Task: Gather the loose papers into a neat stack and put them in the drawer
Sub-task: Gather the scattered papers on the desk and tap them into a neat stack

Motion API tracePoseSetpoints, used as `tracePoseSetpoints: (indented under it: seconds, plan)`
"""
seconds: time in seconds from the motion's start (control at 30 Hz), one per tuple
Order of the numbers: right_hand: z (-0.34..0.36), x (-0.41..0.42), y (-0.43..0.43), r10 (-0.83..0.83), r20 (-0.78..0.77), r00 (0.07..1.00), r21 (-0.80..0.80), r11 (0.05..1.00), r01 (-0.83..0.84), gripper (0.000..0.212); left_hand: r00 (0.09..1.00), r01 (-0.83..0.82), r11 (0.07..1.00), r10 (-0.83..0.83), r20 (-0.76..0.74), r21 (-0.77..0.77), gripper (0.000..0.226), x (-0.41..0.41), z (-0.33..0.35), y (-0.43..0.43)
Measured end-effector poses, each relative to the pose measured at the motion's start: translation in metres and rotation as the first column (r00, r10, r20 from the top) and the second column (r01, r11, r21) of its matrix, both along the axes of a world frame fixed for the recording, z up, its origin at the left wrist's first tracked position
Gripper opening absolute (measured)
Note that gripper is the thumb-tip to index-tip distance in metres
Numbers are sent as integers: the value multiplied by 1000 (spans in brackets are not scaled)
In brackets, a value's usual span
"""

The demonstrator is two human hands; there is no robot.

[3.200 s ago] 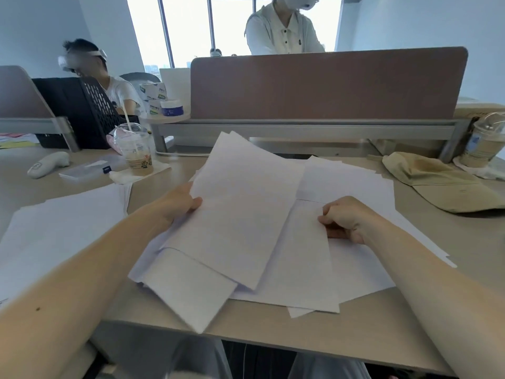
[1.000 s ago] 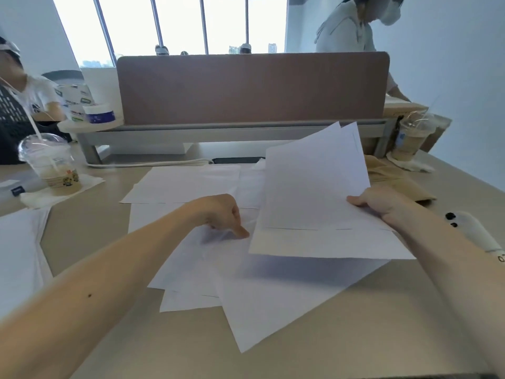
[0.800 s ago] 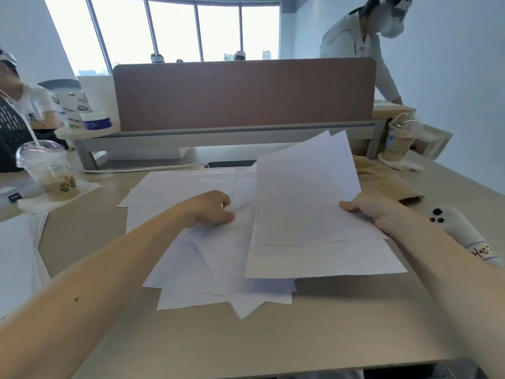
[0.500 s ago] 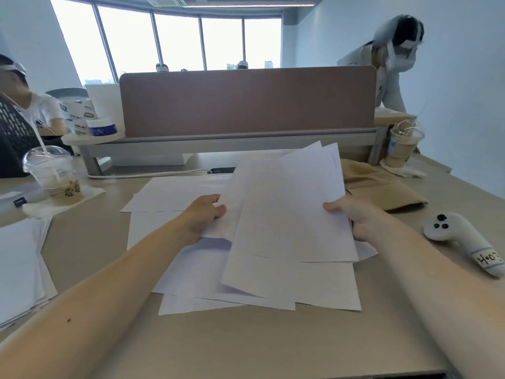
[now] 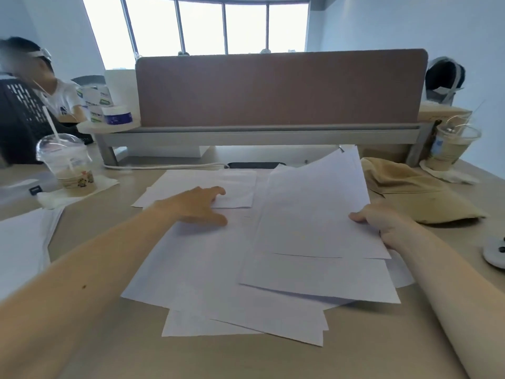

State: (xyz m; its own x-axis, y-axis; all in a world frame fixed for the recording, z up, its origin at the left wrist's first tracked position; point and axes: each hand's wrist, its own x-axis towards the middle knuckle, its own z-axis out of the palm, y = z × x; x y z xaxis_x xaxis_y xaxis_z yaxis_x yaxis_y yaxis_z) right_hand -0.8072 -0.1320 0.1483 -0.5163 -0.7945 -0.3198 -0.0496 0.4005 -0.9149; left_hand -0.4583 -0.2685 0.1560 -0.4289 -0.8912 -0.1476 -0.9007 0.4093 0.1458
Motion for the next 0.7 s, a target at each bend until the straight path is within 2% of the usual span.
tracePoseSetpoints:
  seconds: [0.1,0.23,0.37,0.5,0.57,0.7]
  plan:
    - [-3,-3,-1,13,36,999,-21,1000,-13,11,999,41,998,-40,30,-53,76,-10,-1,-9]
    - [-3,-2,1,31,26,999,-36,999,-30,17,974,143,980,-115,194,-140,55,-22,6,-7]
    - [-3,0,4,58,43,997,-45,997,-56,22,949,195,951,-123,289,-238,39,-33,7,-1]
    - [2,0,9,66,73,995,-54,997,-62,24,922,278,871,-124,366,-405,32,-29,-3,2]
    - [6,-1,11,54,84,995,-70,996,-48,26,938,299,850,-178,298,-433,30,-21,-7,4]
    - [10,-1,14,44,126,991,-110,993,-30,27,938,324,850,-347,21,-417,26,2,-16,15]
